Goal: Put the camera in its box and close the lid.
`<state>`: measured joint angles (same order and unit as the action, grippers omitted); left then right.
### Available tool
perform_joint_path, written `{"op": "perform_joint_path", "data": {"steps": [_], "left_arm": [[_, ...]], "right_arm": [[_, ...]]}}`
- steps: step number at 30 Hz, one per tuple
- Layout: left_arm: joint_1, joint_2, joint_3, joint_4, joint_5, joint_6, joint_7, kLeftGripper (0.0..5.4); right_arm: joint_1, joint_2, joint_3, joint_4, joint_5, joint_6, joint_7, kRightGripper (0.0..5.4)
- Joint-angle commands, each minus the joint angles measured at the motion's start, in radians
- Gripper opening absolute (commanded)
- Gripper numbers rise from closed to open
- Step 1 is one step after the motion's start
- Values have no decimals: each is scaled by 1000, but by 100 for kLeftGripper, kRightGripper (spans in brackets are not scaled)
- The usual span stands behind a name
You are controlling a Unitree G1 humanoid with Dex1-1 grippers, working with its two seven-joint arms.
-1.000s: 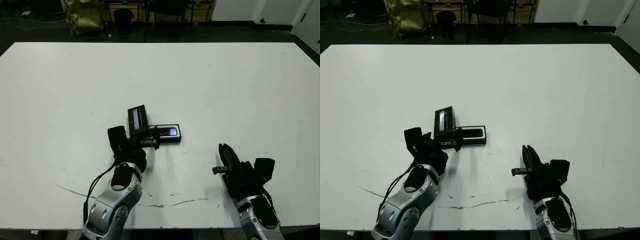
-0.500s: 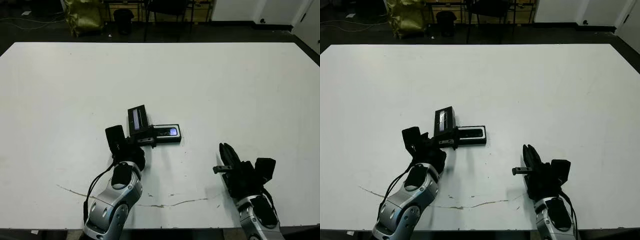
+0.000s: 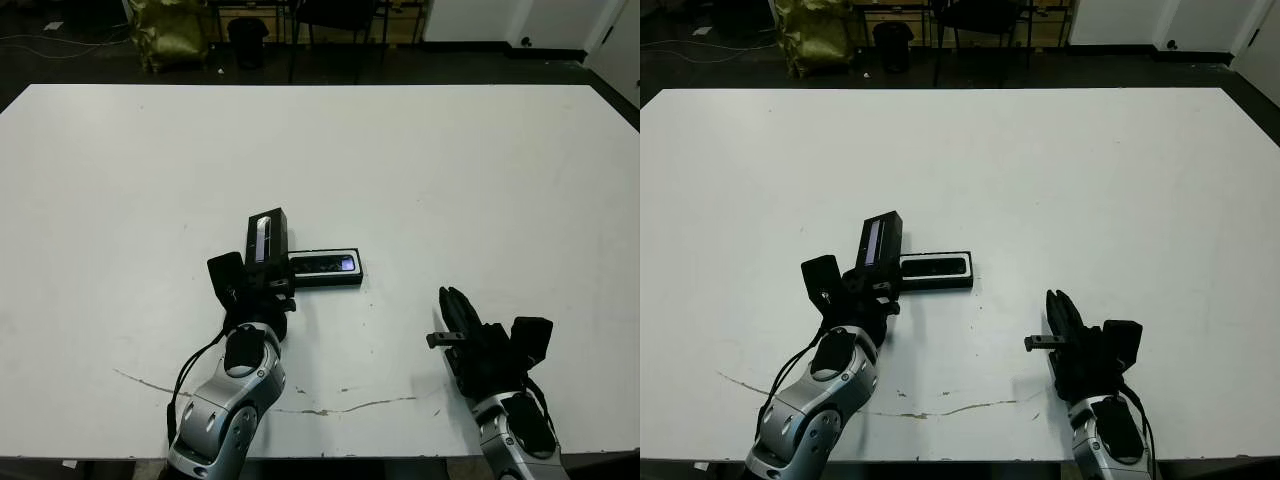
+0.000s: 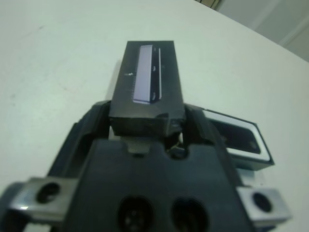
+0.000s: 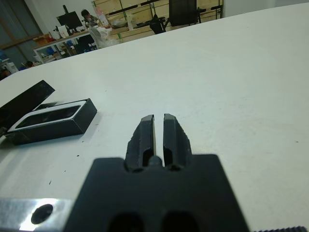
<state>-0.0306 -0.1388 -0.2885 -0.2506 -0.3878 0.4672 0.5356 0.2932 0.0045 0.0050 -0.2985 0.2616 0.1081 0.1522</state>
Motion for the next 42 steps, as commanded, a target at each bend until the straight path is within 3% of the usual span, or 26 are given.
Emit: {"op": "perform_joint_path", "data": {"steps": [1, 11, 17, 23, 29, 34, 42], "left_arm": [[-35, -160, 9, 23, -14, 27, 16, 229], [-25, -70, 48, -21, -10, -38, -91, 224], [-81, 74, 211, -166, -63, 26, -237, 224], [-181, 262, 392, -273, -158, 135, -403, 224], [-298, 463, 505, -238, -212, 192, -575, 224], [-421, 631, 486, -85, -176, 155, -809, 224], [-590, 798, 313, 181, -24, -41, -1255, 224]], "right_arm": [[50, -1, 8, 12, -10, 78, -28, 0], [44, -2, -2, 55, 1, 59, -16, 0], [58, -6, 15, 3, -19, 82, -31, 0], [34, -4, 3, 77, -3, 39, -3, 0], [50, -3, 16, 28, -14, 53, -16, 0], [60, 2, 26, -17, -14, 94, -44, 0], [31, -14, 8, 69, -24, 22, -8, 0]]}}
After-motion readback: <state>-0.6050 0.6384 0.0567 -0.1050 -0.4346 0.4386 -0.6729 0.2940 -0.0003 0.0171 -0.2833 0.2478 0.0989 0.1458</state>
